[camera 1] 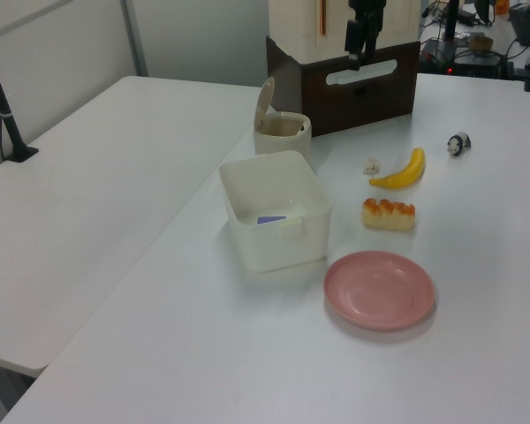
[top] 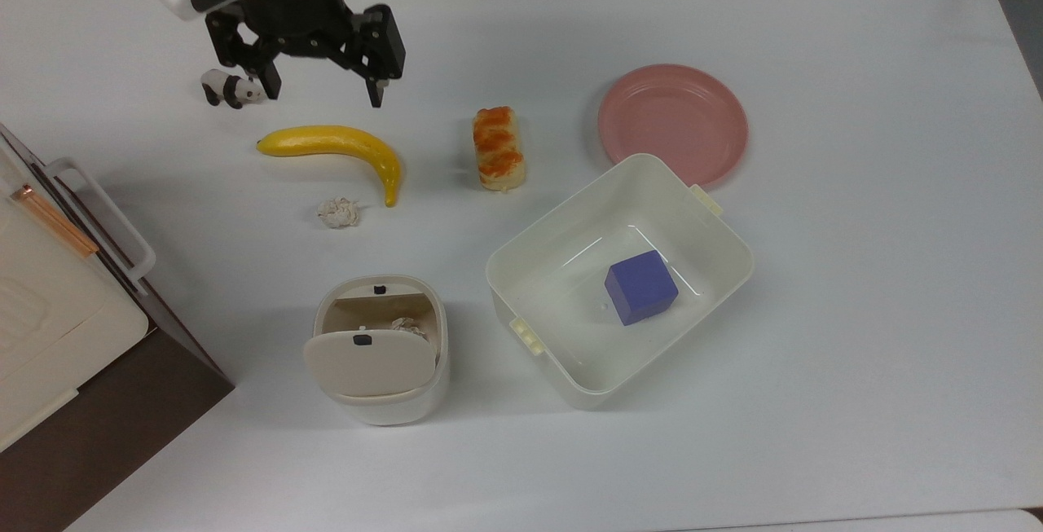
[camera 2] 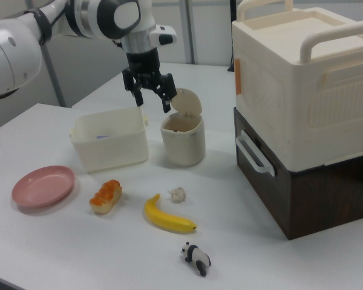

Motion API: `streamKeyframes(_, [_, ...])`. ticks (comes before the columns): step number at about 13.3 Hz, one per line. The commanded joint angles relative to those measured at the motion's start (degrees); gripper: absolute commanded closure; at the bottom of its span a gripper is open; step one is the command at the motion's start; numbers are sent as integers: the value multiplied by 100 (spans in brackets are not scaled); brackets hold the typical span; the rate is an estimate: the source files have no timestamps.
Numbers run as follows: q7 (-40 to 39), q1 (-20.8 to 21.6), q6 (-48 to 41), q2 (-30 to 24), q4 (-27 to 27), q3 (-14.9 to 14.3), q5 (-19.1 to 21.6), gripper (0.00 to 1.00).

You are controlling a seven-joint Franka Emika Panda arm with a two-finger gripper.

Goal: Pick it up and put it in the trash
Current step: 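Lower the open gripper toward the crumpled white paper scrap, then close the gripper on the crumpled white paper scrap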

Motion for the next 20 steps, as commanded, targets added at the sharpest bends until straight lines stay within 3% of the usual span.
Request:
streamKeyframes(1, [-69,-30,543,-347,-1040,-13,-406,0])
streamKeyframes(6, [10,-30,1359,-356,-1954,-22,-803,1])
streamKeyframes(11, [475,-13,2352,-216,-2658,-13,-882,3])
streamKeyframes(15, [1037,75,2679,364,-2738,-22,-1575,4])
streamKeyframes(20, [1171,66,2759,549,-2730,-22,-1744,7])
